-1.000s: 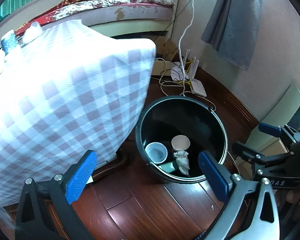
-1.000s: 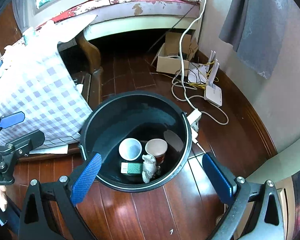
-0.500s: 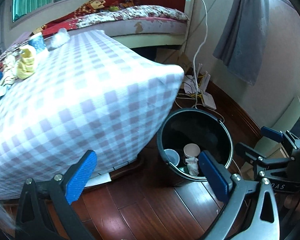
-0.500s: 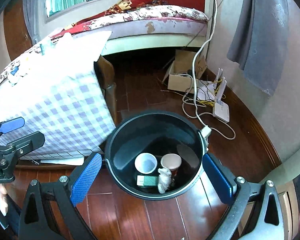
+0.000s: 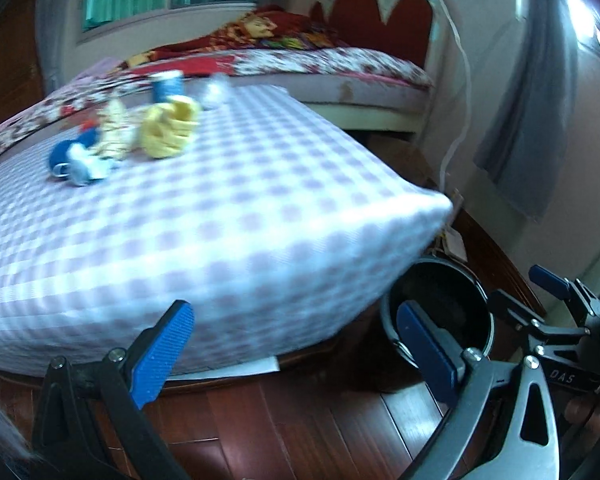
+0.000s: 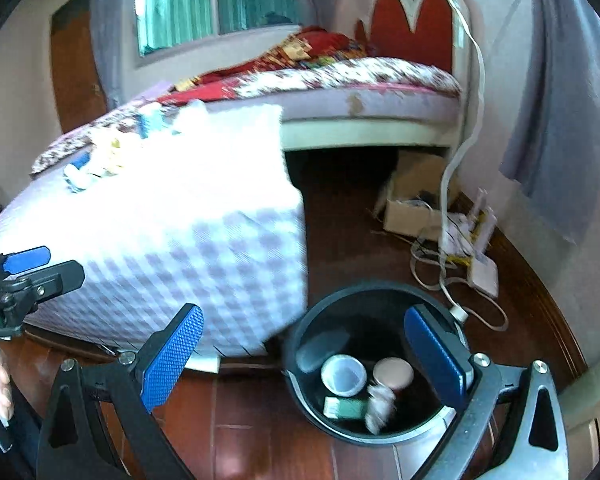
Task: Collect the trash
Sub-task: 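Move both tools back over the table toward the cloths, then grasp the light blue cloth with the left gripper while the right grasps the yellow cloth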
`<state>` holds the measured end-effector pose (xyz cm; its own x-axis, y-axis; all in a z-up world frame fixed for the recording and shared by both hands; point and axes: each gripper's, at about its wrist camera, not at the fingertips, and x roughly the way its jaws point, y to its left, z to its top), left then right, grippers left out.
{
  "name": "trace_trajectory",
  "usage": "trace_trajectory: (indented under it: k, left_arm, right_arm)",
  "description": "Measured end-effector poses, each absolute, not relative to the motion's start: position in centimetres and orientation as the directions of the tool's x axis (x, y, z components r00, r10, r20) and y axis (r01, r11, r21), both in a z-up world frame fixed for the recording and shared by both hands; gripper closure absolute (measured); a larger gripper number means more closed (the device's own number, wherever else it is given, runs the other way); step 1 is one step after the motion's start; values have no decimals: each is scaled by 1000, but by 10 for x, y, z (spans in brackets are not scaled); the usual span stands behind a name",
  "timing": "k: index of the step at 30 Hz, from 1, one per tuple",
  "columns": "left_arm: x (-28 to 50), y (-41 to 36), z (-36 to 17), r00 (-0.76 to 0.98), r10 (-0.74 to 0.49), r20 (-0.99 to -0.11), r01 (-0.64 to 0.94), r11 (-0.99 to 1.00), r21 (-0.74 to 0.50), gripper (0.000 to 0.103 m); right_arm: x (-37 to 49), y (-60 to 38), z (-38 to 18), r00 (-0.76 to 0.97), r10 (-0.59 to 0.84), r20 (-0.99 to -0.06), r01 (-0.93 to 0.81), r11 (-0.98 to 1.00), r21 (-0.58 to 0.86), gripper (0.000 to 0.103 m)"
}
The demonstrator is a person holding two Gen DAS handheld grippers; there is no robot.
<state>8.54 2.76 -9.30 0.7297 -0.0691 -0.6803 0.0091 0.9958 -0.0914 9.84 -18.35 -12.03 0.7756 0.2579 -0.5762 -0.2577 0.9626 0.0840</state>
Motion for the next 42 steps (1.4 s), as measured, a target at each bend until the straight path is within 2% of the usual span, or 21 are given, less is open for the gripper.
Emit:
trace_trajectory:
  k: [10,12,17,21,26,30,32,36,38,40,42]
  left_arm:
    - [91,124,-73,762,78,-642,-180,979,-95,1]
    - [96,145,-71,761,105,-640,-218,971,-100,2]
    - [115,187,-69,752,128,-647,-272,954,-127,14]
    - [142,208,-73,745,123,-656,-279,950,-139,16]
    - [174,224,-81,726,107,-680,-291,943,-163,27]
    - [191,232,-86,721,87,-687,-291,938,-187,28]
    - [201,237,-89,717,72,-693,-289,936,-203,29]
    - [216,243,-96,694,36,-719,-290,928,-233,37]
    - [220,245,-99,690,13,-723,-284,925,-254,39]
    - [224,247,-102,686,-19,-728,-271,921,-279,49]
    - [225,250,-104,688,-37,-725,-272,912,-306,56]
  right_arm:
    - [139,-79,-72,743,430,-513,-449,889,93,1]
    - [153,-52,-65,715,447,-537,-488,870,74,1]
    - [181,-5,-54,677,468,-569,-540,840,49,1]
    - [207,23,-53,657,489,-575,-568,821,49,1]
    - [246,59,-58,608,504,-613,-599,799,62,16]
    - [266,81,-64,580,510,-635,-621,781,60,24]
    - [279,89,-68,561,513,-650,-626,777,72,32]
    - [296,102,-77,516,520,-681,-633,767,107,36]
    - [299,108,-83,491,522,-698,-638,761,120,43]
    - [296,113,-84,477,527,-703,-645,753,128,54]
    - [292,115,-83,484,524,-701,-644,755,120,57]
